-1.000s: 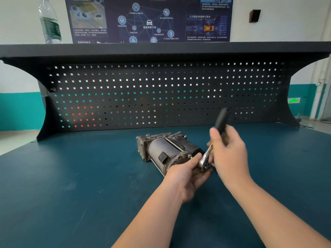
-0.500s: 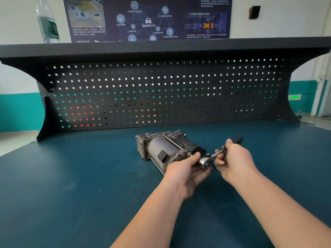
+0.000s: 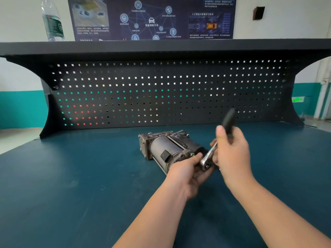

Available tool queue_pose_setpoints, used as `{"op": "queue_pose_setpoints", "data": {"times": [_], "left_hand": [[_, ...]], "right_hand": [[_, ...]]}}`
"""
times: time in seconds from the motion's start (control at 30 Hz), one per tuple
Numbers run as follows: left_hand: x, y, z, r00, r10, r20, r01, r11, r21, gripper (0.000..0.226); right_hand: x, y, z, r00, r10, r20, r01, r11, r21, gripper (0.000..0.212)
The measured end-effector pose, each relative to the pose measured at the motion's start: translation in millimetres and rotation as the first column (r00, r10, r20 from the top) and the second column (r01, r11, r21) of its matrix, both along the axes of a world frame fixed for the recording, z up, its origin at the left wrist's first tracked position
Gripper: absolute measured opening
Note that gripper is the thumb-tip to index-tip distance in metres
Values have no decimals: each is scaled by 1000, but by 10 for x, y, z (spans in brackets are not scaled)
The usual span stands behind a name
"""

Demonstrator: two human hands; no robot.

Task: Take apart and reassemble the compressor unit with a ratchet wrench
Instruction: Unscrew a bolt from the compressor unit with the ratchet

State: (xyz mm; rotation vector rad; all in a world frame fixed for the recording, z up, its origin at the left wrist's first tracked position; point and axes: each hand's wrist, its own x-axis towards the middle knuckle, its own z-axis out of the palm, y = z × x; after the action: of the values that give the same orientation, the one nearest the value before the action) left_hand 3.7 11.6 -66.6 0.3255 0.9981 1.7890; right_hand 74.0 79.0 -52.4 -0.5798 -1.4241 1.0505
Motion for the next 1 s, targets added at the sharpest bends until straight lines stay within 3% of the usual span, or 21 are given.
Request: {"op": "queue_pose_setpoints", "data": {"times": [0.03,0.1,0.13,0.17,0.23,0.27,0.3,0.37,0.4,0.47,0.53,0.6,0.67,0.7,0.73,0.77,0.8,0.87,0.9,0.97,1.0], "left_hand": [[2,2,-1,1000,-1,3,1,1000,3,10],[9,1,-4,1000,-5,-10,5,1000,-2,13],[11,3,-10,1000,-5,-15,4,1000,-8,13],[12,6,-18,1000,-4,-20,3,1000,-16,13],[15,4,-26,999,-7,-32,6,999,-38,13],[16,0,-26,999,-13,-43,11,999,-48,14],[15,-7,-25,998,-21,-56,18,998,-54,15],[8,-24,-18,995,-33,-89,28,998,-61,15],[3,-29,-15,994,-32,-103,25,998,-63,15],[-5,-26,-13,994,-19,-106,12,998,-59,12],[-2,-14,-15,996,6,-87,-11,999,-51,8],[8,-3,-16,997,19,-68,-22,998,-51,11],[15,-4,-16,999,16,-51,-18,999,-45,11],[14,-6,-17,999,14,-48,-16,999,-43,12],[15,-8,-14,999,10,-44,-11,999,-43,14],[16,-9,-13,999,7,-39,-8,999,-45,15],[20,-8,-11,1000,6,-30,-7,999,-45,15],[27,-5,-10,1000,3,-8,-3,999,-35,12],[29,-7,-6,1000,-2,-2,2,1000,-27,11],[25,-16,2,999,-31,-17,31,999,-18,13],[17,-20,5,998,-47,-32,46,999,-17,16]], "right_hand": [[6,69,15,992,44,-117,-71,970,-232,20],[28,156,18,947,84,-310,-256,781,-570,25],[33,168,15,931,86,-354,-304,721,-623,26],[34,162,21,928,102,-358,-315,727,-610,25],[33,101,38,967,138,-214,-213,897,-386,21],[43,39,50,992,109,-66,-119,978,-171,18],[64,-29,61,996,53,71,-59,996,74,14],[89,-137,54,961,-43,272,-88,888,452,8],[86,-176,38,946,-70,316,-118,835,538,10],[60,-198,22,949,-105,297,-71,848,526,10],[25,-102,34,972,-116,203,52,954,295,18],[22,69,44,999,-12,44,20,985,-173,25],[36,185,18,969,99,-226,-219,766,-605,31],[37,218,-23,942,104,-319,-306,658,-688,32],[31,217,-43,927,103,-360,-345,609,-714,33],[21,200,-47,930,110,-350,-337,634,-696,32],[15,177,-42,944,118,-308,-294,725,-622,30],[37,63,14,987,109,-114,-135,958,-252,23],[64,-3,38,997,80,11,-80,997,5,19],[96,-106,39,974,-1,227,-91,914,396,13],[93,-145,28,957,-37,289,-111,870,480,12]]}}
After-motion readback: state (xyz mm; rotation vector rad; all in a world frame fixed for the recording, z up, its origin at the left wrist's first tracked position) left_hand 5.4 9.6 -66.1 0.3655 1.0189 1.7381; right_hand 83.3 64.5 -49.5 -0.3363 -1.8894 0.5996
